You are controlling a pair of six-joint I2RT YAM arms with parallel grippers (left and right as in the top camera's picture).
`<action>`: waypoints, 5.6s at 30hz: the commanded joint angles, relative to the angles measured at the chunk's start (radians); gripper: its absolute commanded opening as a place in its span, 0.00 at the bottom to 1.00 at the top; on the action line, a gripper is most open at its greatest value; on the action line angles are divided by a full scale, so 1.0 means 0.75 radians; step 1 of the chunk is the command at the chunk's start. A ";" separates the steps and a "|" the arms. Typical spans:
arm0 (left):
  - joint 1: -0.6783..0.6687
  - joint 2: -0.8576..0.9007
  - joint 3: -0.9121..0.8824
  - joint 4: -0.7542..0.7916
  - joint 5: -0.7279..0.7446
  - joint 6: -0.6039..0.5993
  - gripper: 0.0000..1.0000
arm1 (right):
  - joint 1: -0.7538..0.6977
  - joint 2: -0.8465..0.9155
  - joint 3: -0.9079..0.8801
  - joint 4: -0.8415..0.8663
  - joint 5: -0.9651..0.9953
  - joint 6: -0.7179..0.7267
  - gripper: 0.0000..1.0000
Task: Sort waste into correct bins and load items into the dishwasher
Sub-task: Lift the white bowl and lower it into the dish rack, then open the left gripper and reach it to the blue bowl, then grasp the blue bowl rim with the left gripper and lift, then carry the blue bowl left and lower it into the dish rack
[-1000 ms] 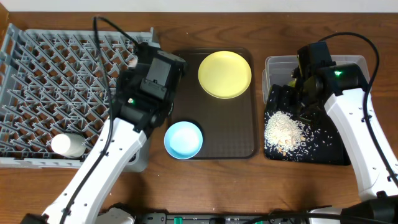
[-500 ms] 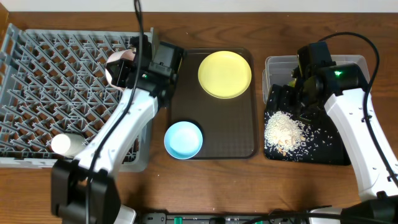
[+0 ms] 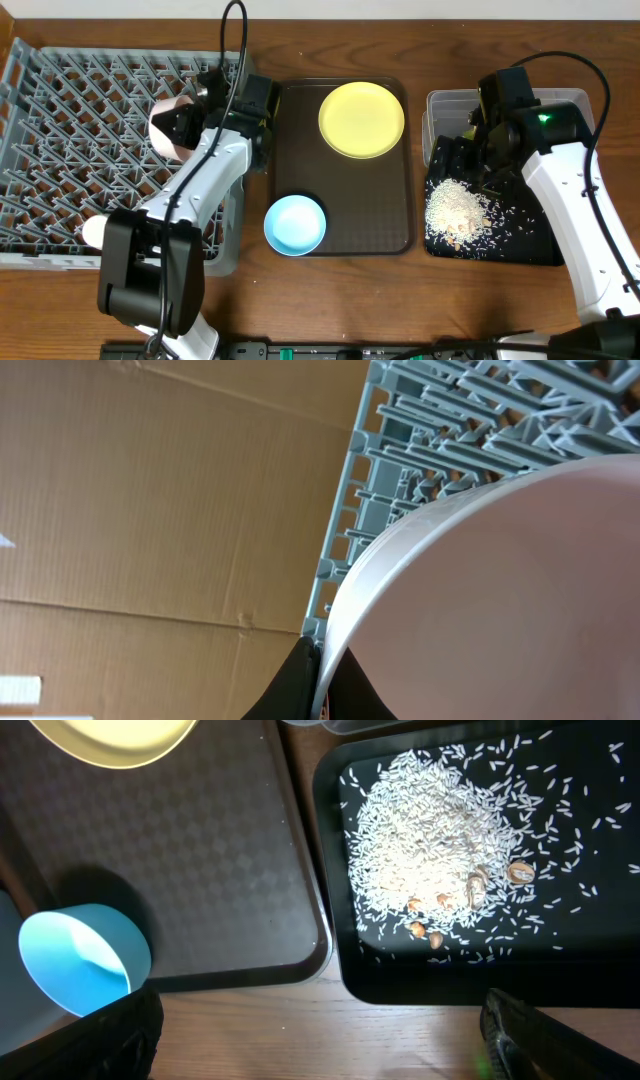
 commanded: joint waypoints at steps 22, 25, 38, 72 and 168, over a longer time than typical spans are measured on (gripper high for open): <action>-0.084 0.041 -0.083 0.031 0.065 -0.121 0.08 | -0.007 -0.023 0.023 -0.006 0.004 -0.042 0.99; -0.116 0.041 -0.083 0.027 0.065 -0.120 0.10 | -0.007 -0.023 0.023 -0.007 0.004 -0.042 0.99; -0.191 0.008 -0.083 -0.005 0.070 -0.117 0.52 | -0.007 -0.023 0.023 -0.016 0.003 -0.042 0.99; -0.214 -0.547 -0.073 -0.244 1.771 -0.331 0.51 | -0.007 -0.023 0.023 -0.019 -0.002 -0.042 0.99; -0.215 -0.600 0.006 -0.046 0.232 0.391 0.07 | -0.007 -0.023 0.023 0.022 -0.001 -0.022 0.99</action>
